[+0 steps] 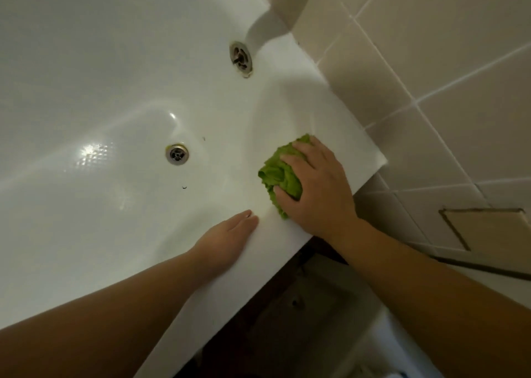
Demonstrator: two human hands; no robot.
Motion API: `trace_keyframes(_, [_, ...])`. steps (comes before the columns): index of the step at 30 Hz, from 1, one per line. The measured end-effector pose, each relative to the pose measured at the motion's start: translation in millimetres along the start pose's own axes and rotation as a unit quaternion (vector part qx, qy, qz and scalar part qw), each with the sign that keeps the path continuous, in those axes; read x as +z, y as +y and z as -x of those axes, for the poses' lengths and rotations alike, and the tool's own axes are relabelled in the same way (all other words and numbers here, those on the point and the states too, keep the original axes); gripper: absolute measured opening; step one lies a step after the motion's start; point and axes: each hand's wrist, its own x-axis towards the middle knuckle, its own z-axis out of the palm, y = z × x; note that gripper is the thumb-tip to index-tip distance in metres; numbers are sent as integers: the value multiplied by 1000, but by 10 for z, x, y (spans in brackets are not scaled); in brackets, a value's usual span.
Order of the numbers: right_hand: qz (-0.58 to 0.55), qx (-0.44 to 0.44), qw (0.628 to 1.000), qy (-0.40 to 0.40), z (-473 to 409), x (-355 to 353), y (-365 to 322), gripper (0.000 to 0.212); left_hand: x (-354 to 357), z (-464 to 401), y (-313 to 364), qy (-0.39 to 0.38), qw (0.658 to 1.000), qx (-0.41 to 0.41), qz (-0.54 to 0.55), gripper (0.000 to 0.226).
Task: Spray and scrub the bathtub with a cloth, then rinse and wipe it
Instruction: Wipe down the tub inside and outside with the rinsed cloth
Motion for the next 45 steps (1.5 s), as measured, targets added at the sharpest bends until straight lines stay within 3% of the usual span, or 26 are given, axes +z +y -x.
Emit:
trace_keyframes(2, [41,-68,994,-74,-111,-34,-84,53,-43,51,-145,-16,1000,-16,-7,59])
trace_keyframes(4, [115,-102,966,-208,-352,-104,-246,47,-83,91,-259,-35,999,-36,-15,60])
trace_keyframes(8, [261,-74,830,-488,-922,211,-583,47,-168,119,-473,-68,995,-59,-52,59])
trace_keyframes(10, [262,-53,784,-560,-1035,623,-614,44,-209,119,-583,-77,992,-74,-62,53])
trace_keyframes(13, [250,-41,751,-609,-1076,1287,-640,45,-235,4,-887,-56,992,-100,-44,46])
trace_keyframes(15, [246,-39,735,-630,-1056,1630,-688,56,-225,-131,-1106,-52,991,-122,-28,44])
trace_keyframes(17, [228,-42,737,-635,-974,1803,-750,67,-218,-257,-1290,-66,989,-109,-81,54])
trace_keyframes(19, [188,-61,736,-647,-882,1645,-780,70,-216,-337,-1407,-53,990,-112,-69,69])
trace_keyframes(24, [176,-77,705,-683,-1101,1177,-492,71,-286,-434,-1726,-16,991,-127,-47,66])
trace_keyframes(29, [264,-54,727,-632,-1246,2056,-445,80,-329,-443,-2042,77,983,-157,-59,50])
trace_keyframes(35, [207,-19,787,-581,-864,2890,-824,86,-338,-531,-2275,113,975,-190,-28,41])
trace_keyframes(41, [89,-107,740,-658,-683,2146,-1106,69,-384,-512,-2320,105,972,-210,-10,42])
trace_keyframes(45, [54,-114,744,-656,-792,1503,-869,56,-410,-332,-2236,66,976,-206,-19,49])
